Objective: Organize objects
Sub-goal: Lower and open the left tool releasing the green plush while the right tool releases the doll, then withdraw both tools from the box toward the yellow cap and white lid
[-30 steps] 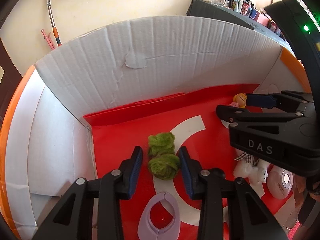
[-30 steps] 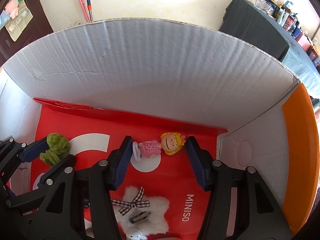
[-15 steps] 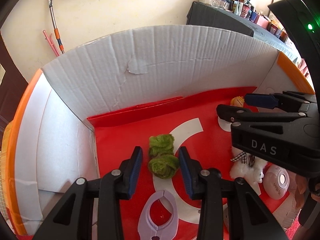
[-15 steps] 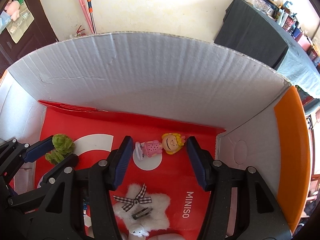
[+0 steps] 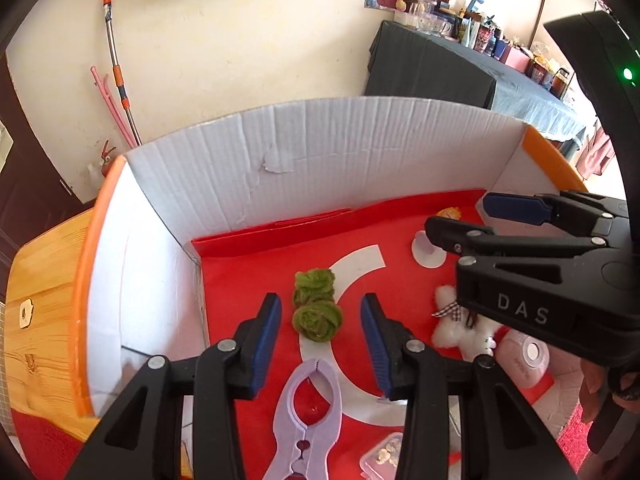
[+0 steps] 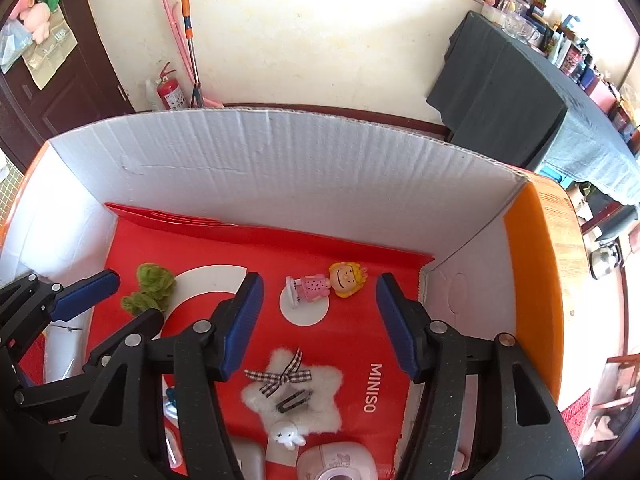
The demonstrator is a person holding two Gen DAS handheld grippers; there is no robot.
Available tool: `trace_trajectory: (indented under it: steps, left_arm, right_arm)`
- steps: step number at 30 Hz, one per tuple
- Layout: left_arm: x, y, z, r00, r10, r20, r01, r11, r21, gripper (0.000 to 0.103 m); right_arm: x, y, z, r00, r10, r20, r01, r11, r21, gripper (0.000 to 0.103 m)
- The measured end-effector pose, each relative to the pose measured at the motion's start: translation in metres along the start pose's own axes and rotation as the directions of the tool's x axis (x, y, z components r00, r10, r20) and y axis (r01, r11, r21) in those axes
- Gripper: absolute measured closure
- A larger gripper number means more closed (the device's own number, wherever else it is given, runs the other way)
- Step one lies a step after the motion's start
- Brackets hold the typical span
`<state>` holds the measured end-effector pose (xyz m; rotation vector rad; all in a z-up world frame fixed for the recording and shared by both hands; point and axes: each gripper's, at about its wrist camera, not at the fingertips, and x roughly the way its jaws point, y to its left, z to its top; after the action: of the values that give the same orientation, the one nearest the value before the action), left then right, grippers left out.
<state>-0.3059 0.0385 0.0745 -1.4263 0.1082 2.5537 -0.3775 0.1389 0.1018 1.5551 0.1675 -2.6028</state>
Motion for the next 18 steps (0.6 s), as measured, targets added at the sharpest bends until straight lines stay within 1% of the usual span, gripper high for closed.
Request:
trace_trajectory:
  steps: [3, 5, 8, 11, 14, 18]
  left_arm:
    - [-0.011, -0.005, -0.002, 1.000, -0.002, 0.020, 0.002, 1.000, 0.002, 0.059]
    - [-0.019, -0.005, -0.004, 0.999, -0.005, 0.034, 0.005, 1.000, 0.000, 0.056]
    - [-0.026, -0.013, -0.001, 0.998, -0.006, 0.057, 0.006, 1.000, 0.001, 0.056]
    - [-0.041, -0.013, -0.006, 0.997, -0.013, 0.082, 0.013, 1.000, 0.001, 0.054]
    - [-0.054, -0.014, -0.008, 0.993, -0.018, 0.113, 0.019, 1.000, -0.004, 0.050]
    - [-0.073, -0.014, -0.017, 0.987, -0.007, 0.159, 0.008, 1.000, -0.005, 0.050]
  right_arm:
    - [-0.009, 0.000, -0.001, 1.000, 0.005, 0.018, -0.005, 1.000, -0.001, 0.045]
    - [-0.017, -0.001, -0.002, 0.999, 0.010, 0.035, -0.010, 1.000, 0.000, 0.045]
    - [-0.028, -0.002, -0.003, 0.998, 0.023, 0.062, -0.023, 1.000, 0.007, 0.043]
    - [-0.041, -0.003, -0.006, 0.996, 0.032, 0.088, -0.032, 0.999, 0.001, 0.042]
    - [-0.057, -0.001, -0.012, 0.992, 0.038, 0.123, -0.038, 0.999, -0.003, 0.042]
    - [-0.080, 0.004, -0.022, 0.981, 0.047, 0.186, -0.045, 0.999, -0.016, 0.041]
